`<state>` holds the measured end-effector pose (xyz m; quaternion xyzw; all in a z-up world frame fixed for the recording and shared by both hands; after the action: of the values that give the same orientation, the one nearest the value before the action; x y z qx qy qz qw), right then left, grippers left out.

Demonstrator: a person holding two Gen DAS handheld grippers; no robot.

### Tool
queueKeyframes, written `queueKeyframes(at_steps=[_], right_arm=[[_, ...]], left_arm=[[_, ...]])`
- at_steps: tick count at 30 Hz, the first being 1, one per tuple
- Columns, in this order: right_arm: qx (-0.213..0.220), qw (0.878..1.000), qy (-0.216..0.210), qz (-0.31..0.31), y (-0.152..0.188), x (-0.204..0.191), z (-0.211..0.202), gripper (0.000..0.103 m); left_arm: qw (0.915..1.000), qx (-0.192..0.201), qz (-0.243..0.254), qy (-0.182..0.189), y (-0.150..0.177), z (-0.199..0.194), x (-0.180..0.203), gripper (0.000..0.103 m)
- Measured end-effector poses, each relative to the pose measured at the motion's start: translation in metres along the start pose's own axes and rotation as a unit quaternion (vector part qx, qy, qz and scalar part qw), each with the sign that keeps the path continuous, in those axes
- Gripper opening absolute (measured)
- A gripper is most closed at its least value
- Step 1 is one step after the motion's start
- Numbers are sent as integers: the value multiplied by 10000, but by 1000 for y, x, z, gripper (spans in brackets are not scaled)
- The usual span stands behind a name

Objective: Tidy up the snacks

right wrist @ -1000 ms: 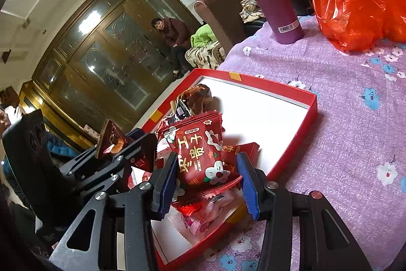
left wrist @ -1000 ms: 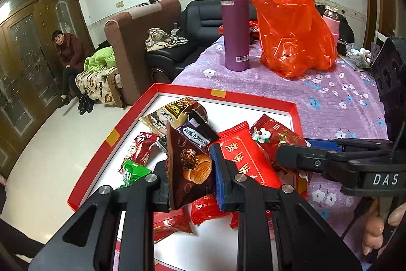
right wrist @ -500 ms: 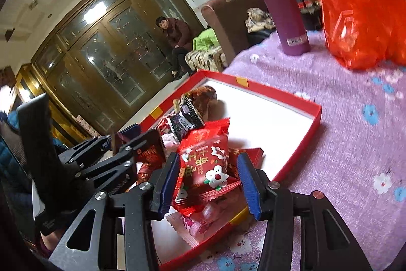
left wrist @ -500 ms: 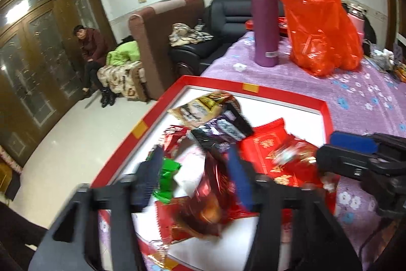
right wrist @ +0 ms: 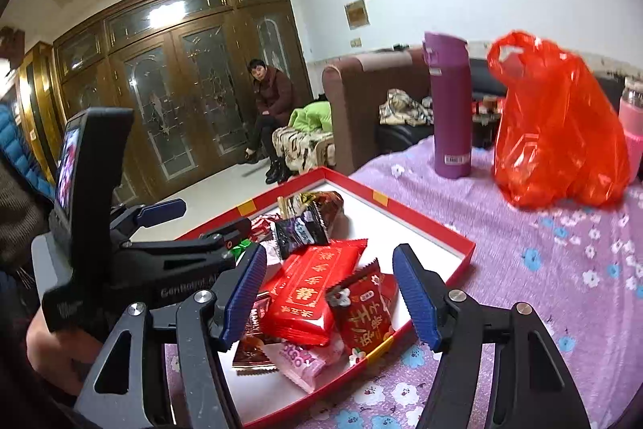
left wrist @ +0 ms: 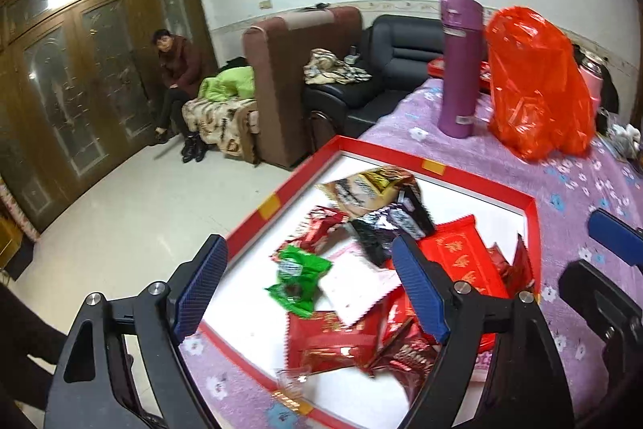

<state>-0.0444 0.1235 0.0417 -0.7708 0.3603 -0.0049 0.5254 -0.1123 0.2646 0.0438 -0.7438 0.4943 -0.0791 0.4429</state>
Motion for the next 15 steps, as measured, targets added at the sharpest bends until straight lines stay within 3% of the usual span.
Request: queueKeyframes(at_steps=[3,9,15], right_arm=[[139,9998,63,-158,0,-8,-5,72],[114,9991,73,-412,10,-25,-6,72],[120,9984,109,-535,16,-35,-7,73]], left_arm=[[10000,62,-57,-9,2,-7,-7,85],[9993,135,-130,-308,6,-23,-22,87],[9984,247,-338,-379,9,-36,-35,87]])
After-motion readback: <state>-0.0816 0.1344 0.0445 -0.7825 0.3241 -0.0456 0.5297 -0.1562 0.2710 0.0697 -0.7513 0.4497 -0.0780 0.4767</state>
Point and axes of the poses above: each gripper's, at about its wrist camera, not at the fingertips, and z roughly the way its jaws point, x to its right, y to its underside, the point moved 7 cm from there along z, roughly the way its jaws point, and after that the axes turned 13 degrees about z, right-handed, at the moved point
